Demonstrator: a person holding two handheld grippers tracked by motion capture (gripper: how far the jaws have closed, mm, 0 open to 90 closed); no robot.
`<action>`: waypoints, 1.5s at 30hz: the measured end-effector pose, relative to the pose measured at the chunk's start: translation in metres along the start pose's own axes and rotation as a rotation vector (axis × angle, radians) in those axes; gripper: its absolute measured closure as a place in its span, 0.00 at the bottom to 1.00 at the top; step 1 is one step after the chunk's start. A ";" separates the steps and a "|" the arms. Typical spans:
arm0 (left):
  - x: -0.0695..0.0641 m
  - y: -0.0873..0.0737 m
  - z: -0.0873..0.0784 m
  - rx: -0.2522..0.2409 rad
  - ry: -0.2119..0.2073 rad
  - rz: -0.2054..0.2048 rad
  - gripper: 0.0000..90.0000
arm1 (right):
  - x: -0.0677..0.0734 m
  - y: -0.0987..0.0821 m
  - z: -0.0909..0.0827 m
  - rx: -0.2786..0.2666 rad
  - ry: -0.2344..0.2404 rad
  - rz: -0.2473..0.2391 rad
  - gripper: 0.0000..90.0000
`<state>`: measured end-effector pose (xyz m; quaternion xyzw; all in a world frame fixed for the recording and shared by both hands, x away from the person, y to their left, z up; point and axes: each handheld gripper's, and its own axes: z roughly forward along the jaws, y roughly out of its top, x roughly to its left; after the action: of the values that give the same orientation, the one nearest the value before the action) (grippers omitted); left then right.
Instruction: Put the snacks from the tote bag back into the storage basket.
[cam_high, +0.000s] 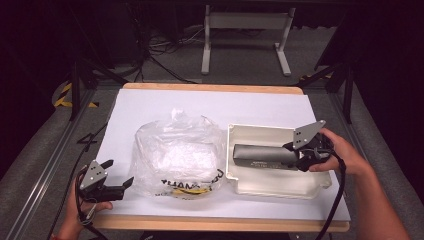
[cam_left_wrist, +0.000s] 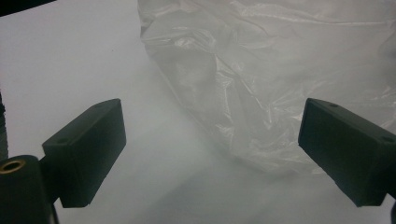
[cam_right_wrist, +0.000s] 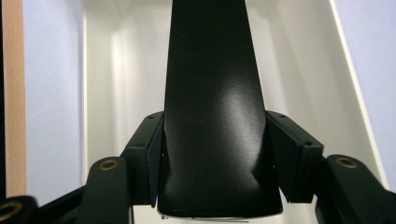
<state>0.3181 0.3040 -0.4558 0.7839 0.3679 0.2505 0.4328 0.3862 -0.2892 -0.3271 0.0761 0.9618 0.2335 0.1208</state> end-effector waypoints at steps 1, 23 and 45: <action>0.000 0.000 0.000 0.001 -0.001 0.000 0.09 | -0.001 -0.001 0.001 0.002 0.003 0.001 0.48; -0.001 0.000 0.001 0.006 -0.006 0.005 0.09 | -0.015 -0.014 0.016 0.041 0.070 0.010 0.47; -0.001 0.001 0.001 0.005 -0.008 0.009 0.10 | -0.023 -0.020 0.037 0.170 0.095 -0.010 0.47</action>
<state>0.3181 0.3024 -0.4558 0.7877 0.3634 0.2482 0.4312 0.4162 -0.2954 -0.3640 0.0703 0.9831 0.1540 0.0693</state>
